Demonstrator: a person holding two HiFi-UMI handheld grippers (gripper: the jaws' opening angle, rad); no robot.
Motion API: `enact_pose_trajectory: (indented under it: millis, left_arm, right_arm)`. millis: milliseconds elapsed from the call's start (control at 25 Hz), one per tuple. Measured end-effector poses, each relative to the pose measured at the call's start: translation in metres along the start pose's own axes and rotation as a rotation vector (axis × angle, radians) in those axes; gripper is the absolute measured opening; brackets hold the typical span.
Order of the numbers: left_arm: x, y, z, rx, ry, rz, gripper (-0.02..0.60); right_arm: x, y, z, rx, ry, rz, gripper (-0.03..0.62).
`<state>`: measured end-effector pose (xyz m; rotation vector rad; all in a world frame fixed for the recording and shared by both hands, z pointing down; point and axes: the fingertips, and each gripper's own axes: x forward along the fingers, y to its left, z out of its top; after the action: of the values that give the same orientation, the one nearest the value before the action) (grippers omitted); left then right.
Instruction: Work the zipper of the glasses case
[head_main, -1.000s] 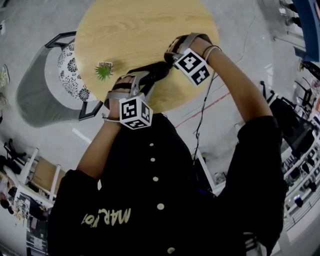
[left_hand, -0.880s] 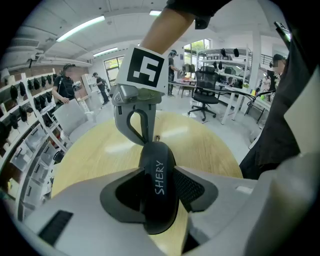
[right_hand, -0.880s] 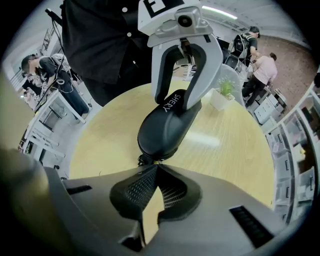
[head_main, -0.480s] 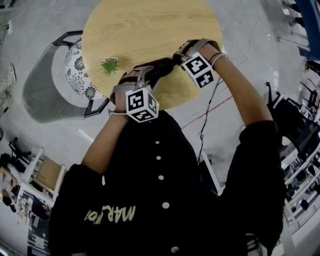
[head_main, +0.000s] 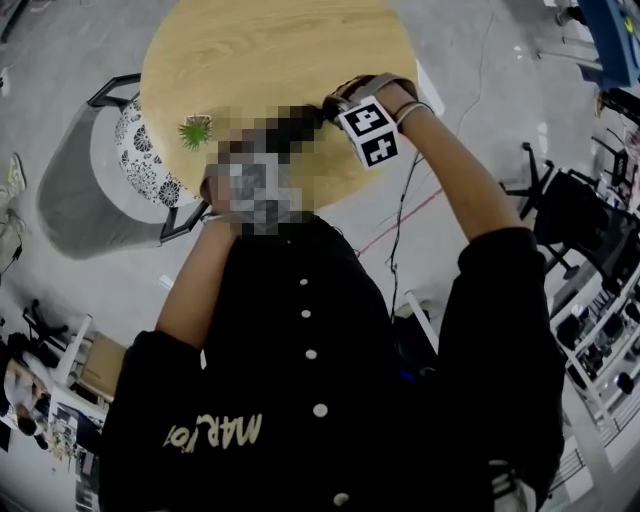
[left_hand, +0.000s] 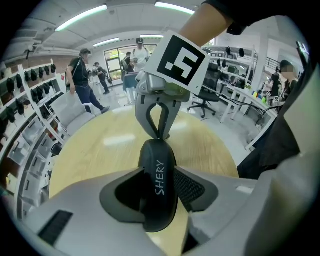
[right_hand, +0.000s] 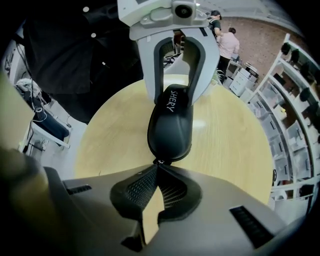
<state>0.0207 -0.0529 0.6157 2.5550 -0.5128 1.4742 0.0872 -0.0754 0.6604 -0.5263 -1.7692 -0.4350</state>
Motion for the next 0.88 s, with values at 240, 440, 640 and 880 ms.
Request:
enact_pose_trajectory:
  millis: [240, 440, 640, 880]
  left_arm:
    - [0.0, -0.002, -0.001, -0.011, 0.014, -0.012, 0.179]
    - [0.0, -0.001, -0.001, -0.017, 0.031, -0.015, 0.179]
    - [0.0, -0.002, 0.001, -0.018, 0.04, -0.011, 0.179]
    - [0.0, -0.003, 0.0, -0.023, 0.045, -0.006, 0.179]
  right_arm:
    - [0.001, 0.004, 0.003, 0.219, 0.011, -0.043, 0.003]
    - [0.001, 0.006, 0.004, 0.382, 0.009, -0.087, 0.003]
    - [-0.001, 0.006, 0.0, 0.54, 0.028, -0.151, 0.003]
    - [-0.005, 0.012, 0.003, 0.771, 0.112, -0.259, 0.005]
